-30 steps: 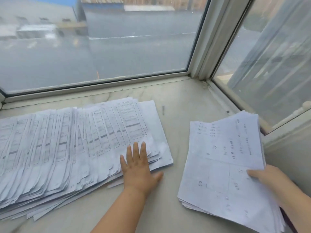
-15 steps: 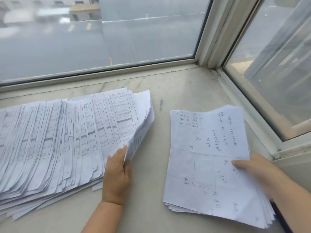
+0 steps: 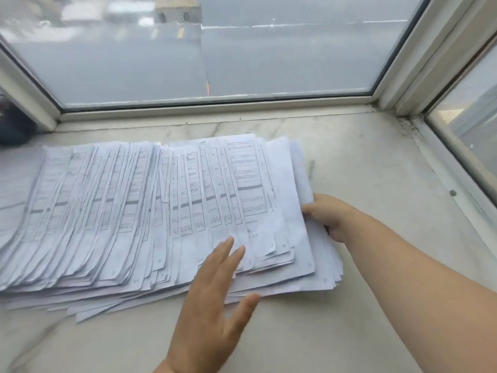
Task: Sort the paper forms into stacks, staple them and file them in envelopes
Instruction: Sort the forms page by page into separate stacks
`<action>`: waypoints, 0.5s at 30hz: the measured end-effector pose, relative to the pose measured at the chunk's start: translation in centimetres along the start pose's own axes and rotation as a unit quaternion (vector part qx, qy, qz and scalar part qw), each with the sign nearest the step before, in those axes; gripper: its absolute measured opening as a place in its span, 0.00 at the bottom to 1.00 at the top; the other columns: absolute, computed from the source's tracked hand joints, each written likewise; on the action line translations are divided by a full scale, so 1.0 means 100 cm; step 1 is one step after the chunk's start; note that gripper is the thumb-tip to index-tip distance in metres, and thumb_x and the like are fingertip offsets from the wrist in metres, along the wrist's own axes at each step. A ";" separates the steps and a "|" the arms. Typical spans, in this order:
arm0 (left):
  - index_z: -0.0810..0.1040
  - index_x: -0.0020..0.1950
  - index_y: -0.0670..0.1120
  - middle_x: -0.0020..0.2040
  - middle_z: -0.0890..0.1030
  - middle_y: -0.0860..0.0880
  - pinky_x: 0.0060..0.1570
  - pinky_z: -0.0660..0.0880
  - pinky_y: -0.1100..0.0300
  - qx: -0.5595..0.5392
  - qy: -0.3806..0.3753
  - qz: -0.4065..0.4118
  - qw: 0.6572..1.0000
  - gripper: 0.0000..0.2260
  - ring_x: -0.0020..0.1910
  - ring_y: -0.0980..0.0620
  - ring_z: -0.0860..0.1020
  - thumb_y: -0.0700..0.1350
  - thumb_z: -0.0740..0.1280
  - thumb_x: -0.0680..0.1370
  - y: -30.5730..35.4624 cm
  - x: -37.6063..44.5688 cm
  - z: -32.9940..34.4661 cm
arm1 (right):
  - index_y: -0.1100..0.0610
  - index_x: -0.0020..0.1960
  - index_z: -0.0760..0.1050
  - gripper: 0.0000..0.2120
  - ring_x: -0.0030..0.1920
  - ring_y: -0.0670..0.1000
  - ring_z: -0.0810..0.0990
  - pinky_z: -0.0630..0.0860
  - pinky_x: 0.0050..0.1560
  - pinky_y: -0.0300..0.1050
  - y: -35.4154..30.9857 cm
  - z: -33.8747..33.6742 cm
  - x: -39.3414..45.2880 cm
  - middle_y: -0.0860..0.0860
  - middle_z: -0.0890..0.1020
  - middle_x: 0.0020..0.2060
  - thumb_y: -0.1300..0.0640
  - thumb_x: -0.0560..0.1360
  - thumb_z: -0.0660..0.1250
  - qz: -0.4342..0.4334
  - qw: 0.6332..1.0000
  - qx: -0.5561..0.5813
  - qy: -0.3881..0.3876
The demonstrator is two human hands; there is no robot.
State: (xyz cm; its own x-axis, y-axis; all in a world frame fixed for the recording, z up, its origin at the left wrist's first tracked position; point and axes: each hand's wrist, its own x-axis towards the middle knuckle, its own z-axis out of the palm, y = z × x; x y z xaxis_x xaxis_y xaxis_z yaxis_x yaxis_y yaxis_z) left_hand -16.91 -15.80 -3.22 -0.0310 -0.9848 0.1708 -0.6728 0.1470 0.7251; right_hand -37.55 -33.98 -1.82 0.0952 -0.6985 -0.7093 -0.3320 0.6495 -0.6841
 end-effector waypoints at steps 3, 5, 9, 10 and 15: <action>0.67 0.71 0.59 0.74 0.65 0.62 0.68 0.56 0.73 -0.009 0.050 -0.068 0.996 0.22 0.73 0.62 0.62 0.64 0.54 0.79 -0.041 -0.022 -0.061 | 0.61 0.57 0.80 0.15 0.44 0.55 0.84 0.81 0.43 0.49 0.001 0.003 0.001 0.57 0.85 0.48 0.51 0.80 0.63 0.016 0.987 0.155 0.042; 0.70 0.69 0.58 0.72 0.66 0.64 0.69 0.58 0.69 0.020 0.060 -0.120 0.991 0.23 0.72 0.62 0.63 0.66 0.53 0.78 -0.081 -0.038 -0.109 | 0.59 0.59 0.79 0.15 0.49 0.57 0.84 0.79 0.50 0.52 0.000 0.009 0.000 0.57 0.85 0.51 0.50 0.80 0.64 0.021 0.988 0.144 0.049; 0.72 0.68 0.51 0.70 0.71 0.52 0.69 0.60 0.61 0.091 0.085 -0.212 0.969 0.28 0.71 0.56 0.65 0.65 0.56 0.75 -0.156 -0.055 -0.195 | 0.57 0.65 0.73 0.14 0.44 0.57 0.83 0.80 0.39 0.51 -0.009 0.036 -0.007 0.57 0.83 0.51 0.64 0.80 0.61 -0.005 0.998 0.047 0.043; 0.72 0.68 0.47 0.70 0.71 0.48 0.69 0.59 0.59 0.103 0.096 -0.235 0.962 0.28 0.71 0.52 0.66 0.62 0.57 0.75 -0.174 -0.056 -0.216 | 0.57 0.64 0.73 0.13 0.42 0.56 0.83 0.80 0.36 0.49 -0.014 0.044 -0.009 0.56 0.83 0.49 0.65 0.80 0.60 -0.010 0.998 0.034 0.046; 0.66 0.73 0.39 0.72 0.68 0.41 0.71 0.58 0.52 0.153 0.120 -0.331 0.923 0.20 0.72 0.45 0.64 0.44 0.61 0.82 -0.258 -0.047 -0.315 | 0.58 0.65 0.72 0.18 0.34 0.58 0.85 0.76 0.52 0.57 -0.033 0.088 -0.007 0.54 0.86 0.38 0.61 0.76 0.68 0.008 0.998 0.003 0.063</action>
State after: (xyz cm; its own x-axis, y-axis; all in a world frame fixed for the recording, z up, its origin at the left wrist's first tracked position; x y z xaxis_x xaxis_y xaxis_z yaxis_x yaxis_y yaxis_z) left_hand 23.88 -12.04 -1.71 0.6019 -0.7953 -0.0720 -0.6643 -0.5487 0.5075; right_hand -28.31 -33.02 -0.57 -0.0298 -0.7204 -0.6929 -0.3265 0.6622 -0.6744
